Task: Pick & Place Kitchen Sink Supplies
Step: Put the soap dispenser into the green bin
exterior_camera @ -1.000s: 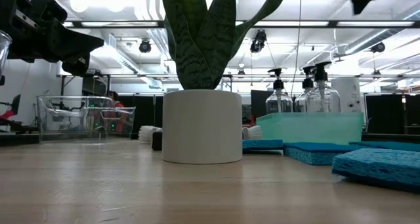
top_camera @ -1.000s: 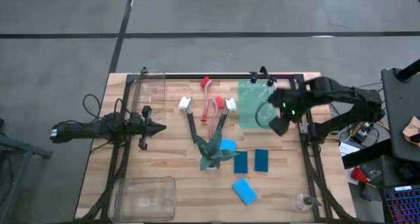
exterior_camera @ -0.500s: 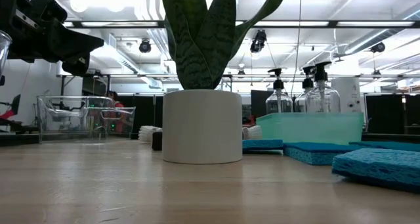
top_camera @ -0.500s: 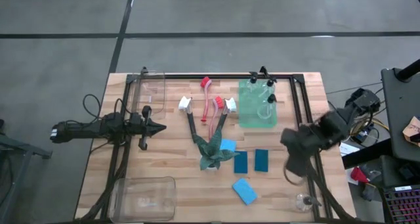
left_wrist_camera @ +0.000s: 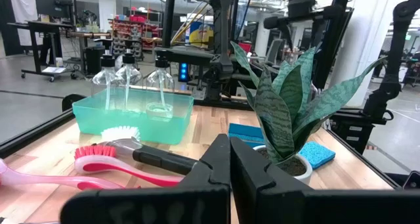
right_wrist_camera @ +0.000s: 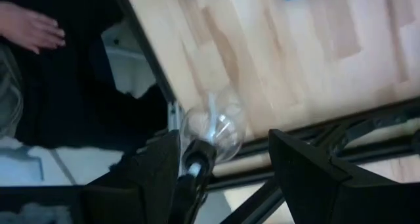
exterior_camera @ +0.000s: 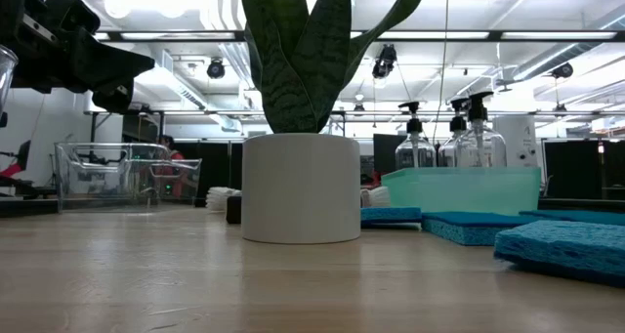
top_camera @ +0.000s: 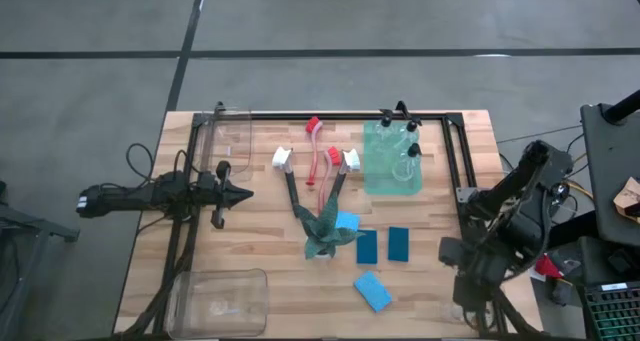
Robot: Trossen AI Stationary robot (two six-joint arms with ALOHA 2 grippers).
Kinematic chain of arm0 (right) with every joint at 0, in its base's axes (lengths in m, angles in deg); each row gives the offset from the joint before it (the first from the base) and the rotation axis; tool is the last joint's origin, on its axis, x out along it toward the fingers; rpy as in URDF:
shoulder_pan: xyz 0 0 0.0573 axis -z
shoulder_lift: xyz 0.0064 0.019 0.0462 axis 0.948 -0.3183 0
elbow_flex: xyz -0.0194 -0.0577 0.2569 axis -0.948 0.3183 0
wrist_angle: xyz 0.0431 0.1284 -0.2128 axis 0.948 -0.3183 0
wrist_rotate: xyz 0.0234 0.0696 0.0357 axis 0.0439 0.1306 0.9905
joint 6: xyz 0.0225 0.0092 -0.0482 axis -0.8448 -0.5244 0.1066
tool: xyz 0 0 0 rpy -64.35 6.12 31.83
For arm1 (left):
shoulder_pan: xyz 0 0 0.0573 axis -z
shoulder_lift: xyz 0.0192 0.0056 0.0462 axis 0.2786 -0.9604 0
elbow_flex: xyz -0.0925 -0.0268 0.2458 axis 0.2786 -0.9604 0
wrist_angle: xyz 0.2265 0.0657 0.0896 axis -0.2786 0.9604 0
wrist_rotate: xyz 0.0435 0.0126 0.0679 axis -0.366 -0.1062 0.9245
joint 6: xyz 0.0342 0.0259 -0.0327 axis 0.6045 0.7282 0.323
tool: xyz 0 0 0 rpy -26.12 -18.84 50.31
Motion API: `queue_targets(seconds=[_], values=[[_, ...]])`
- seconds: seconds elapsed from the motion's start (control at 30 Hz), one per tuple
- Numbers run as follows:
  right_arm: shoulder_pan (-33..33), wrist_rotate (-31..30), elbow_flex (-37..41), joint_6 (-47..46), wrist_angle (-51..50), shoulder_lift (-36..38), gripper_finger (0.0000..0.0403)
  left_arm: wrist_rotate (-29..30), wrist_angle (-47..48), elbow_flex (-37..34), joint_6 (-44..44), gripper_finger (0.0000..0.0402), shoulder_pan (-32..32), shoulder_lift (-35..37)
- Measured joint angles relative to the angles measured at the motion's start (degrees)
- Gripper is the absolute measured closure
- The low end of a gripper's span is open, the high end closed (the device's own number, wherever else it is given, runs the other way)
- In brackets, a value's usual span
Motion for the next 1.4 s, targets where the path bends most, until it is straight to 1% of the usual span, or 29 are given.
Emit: queue_targets(seconds=[0.13,0.37,0.6,0.8,1.1,1.4], values=[[-1.13,1.40,-2.12,0.48,-0.20,-2.75,0.0177,0.01,0.00,0.00,0.00,0.0401,0.01,0.00],[-4.05,1.60,-5.49,-0.76,-0.86,-5.88,0.0185,0.00,0.00,0.00,0.00,0.0401,0.01,0.01],[-7.23,1.58,-5.13,-6.88,-2.49,-5.96,0.0187,0.00,-0.02,0.00,0.00,0.0401,-0.01,0.00],[-9.74,1.33,-5.13,-9.28,-2.57,-6.87,0.0186,0.02,-0.02,0.00,0.00,0.0401,0.00,0.01],[-11.78,1.16,-5.09,-10.20,-2.21,-8.99,0.0186,0.02,-0.04,0.00,-0.02,0.0401,-0.01,0.01],[-11.94,1.08,-5.07,-9.79,-1.12,-11.27,0.0186,0.02,-0.03,0.00,-0.01,0.0401,0.01,0.00]])
